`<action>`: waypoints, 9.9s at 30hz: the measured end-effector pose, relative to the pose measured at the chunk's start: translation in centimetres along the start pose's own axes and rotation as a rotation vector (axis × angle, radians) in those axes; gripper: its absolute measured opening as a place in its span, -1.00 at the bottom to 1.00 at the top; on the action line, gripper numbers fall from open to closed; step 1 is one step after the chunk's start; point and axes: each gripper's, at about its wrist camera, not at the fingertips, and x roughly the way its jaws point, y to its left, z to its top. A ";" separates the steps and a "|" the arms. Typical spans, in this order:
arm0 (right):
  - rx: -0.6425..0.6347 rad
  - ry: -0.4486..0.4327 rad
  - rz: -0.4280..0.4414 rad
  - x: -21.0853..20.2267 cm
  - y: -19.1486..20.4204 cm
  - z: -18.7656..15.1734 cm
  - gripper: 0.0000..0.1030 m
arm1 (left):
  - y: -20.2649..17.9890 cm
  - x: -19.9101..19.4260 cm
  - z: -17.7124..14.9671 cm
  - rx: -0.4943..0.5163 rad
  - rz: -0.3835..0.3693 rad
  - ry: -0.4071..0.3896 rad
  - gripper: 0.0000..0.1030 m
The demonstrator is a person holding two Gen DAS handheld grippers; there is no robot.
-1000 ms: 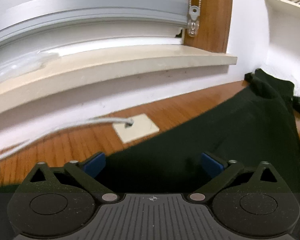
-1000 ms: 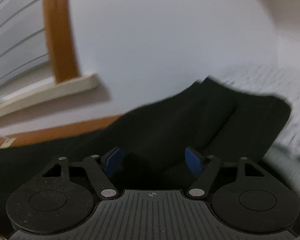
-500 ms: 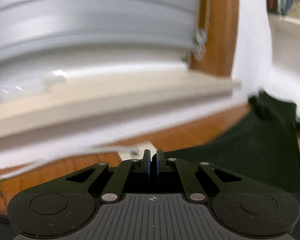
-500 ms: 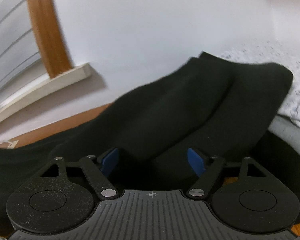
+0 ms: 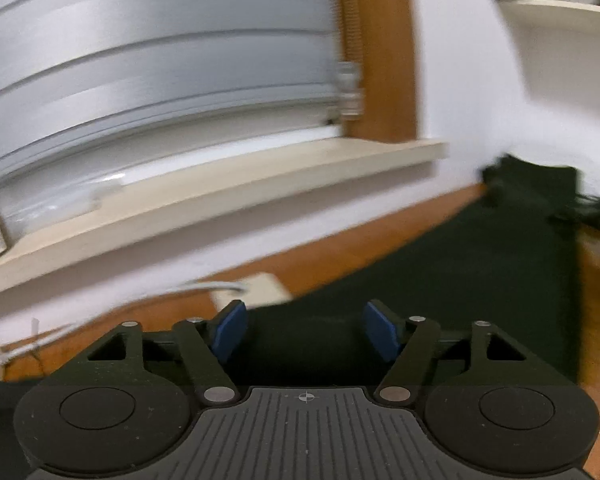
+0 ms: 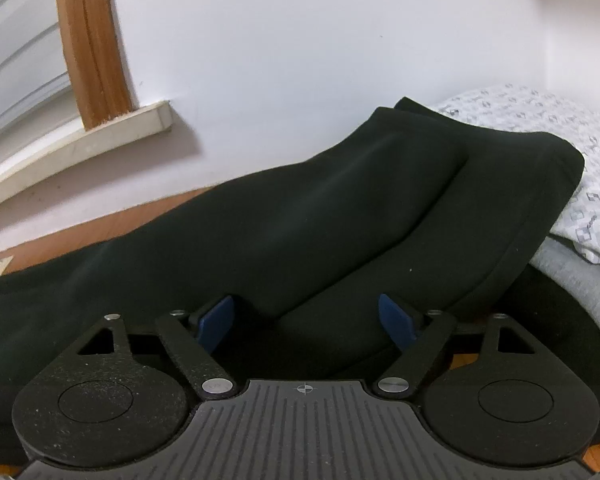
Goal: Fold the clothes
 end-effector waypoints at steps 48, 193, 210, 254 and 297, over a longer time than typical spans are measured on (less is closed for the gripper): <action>0.005 -0.071 0.048 -1.9 0.6 -1.1 0.58 | 2.7 7.7 -2.8 -0.312 -0.444 0.179 -0.74; -1.188 0.039 0.838 -15.4 32.6 -14.3 -0.71 | 10.3 1.2 0.2 -0.058 0.204 0.082 0.14; -0.156 -0.051 0.063 -6.6 2.8 -1.4 -0.16 | 0.7 6.6 1.9 0.038 -0.067 0.013 0.49; 0.097 -0.116 0.103 -2.1 1.0 -1.9 0.49 | -16.4 11.1 8.6 0.318 -0.355 0.048 0.63; 0.455 -0.009 0.213 6.0 0.8 3.0 -0.19 | -2.4 23.1 3.9 -0.593 -0.672 0.174 -0.70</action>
